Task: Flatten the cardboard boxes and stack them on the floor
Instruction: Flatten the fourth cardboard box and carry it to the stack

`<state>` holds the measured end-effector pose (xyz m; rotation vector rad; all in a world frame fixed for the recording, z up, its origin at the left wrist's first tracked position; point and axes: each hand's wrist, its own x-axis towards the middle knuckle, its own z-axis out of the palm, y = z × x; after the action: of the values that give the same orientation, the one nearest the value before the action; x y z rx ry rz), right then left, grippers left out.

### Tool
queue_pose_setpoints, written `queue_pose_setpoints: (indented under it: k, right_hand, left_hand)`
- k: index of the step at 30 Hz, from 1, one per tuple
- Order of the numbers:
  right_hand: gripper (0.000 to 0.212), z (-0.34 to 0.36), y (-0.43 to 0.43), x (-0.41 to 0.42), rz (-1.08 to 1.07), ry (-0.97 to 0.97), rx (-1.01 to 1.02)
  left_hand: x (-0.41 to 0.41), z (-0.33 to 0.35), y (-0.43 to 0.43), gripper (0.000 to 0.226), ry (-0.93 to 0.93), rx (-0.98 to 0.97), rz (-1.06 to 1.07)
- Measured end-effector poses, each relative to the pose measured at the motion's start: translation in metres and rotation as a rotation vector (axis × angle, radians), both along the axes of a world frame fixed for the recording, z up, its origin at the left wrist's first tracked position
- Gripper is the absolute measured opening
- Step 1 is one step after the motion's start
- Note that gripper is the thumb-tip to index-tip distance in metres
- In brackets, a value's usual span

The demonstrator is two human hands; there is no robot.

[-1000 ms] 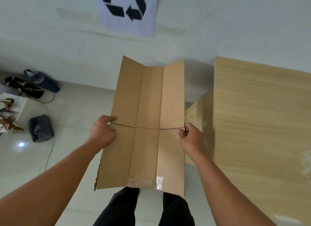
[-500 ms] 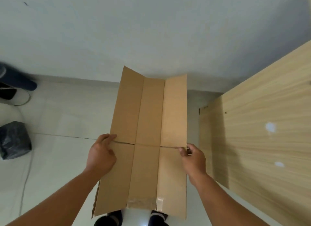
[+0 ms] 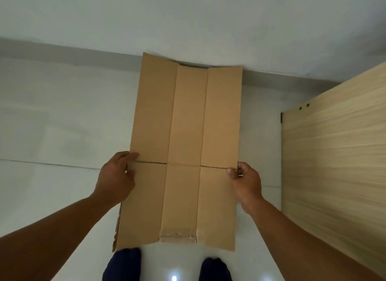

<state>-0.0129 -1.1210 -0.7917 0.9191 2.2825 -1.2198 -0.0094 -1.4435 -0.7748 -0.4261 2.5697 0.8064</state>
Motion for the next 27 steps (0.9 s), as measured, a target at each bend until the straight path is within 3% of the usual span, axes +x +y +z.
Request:
queue_pose_setpoints:
  k: [6, 9, 11, 14, 20, 23, 25, 27]
  right_hand:
    - [0.021, -0.027, -0.005, -0.005, 0.011, 0.002, 0.096]
    - [0.042, -0.031, -0.004, -0.006, 0.067, -0.003, 0.183]
    - [0.06, -0.028, -0.003, -0.007, 0.048, -0.038, 0.109]
    - [0.056, -0.025, -0.001, -0.012, 0.084, -0.063, 0.098]
    - [0.046, -0.021, 0.007, -0.02, 0.178, -0.083, 0.14]
    - [0.06, -0.025, 0.001, -0.023, 0.272, -0.083, 0.245]
    - [0.076, -0.022, -0.007, -0.028, 0.426, 0.024, 0.44]
    - [0.087, -0.018, -0.021, -0.037, 0.709, 0.179, 0.563]
  left_hand:
    - [-0.011, -0.023, -0.009, 0.051, -0.048, 0.051, 0.051]
    - [-0.018, -0.025, -0.008, 0.072, -0.154, 0.098, 0.051]
    - [-0.022, -0.025, -0.002, 0.089, -0.241, 0.161, 0.061]
    - [-0.024, -0.028, 0.011, 0.097, -0.277, 0.181, 0.029]
    - [-0.027, -0.033, 0.021, 0.097, -0.224, 0.102, 0.004]
    - [-0.028, -0.035, 0.02, 0.103, -0.239, 0.061, -0.039]
    - [-0.033, -0.035, 0.024, 0.118, -0.24, -0.097, -0.189]
    - [-0.045, -0.034, 0.033, 0.13, -0.183, -0.285, -0.451]
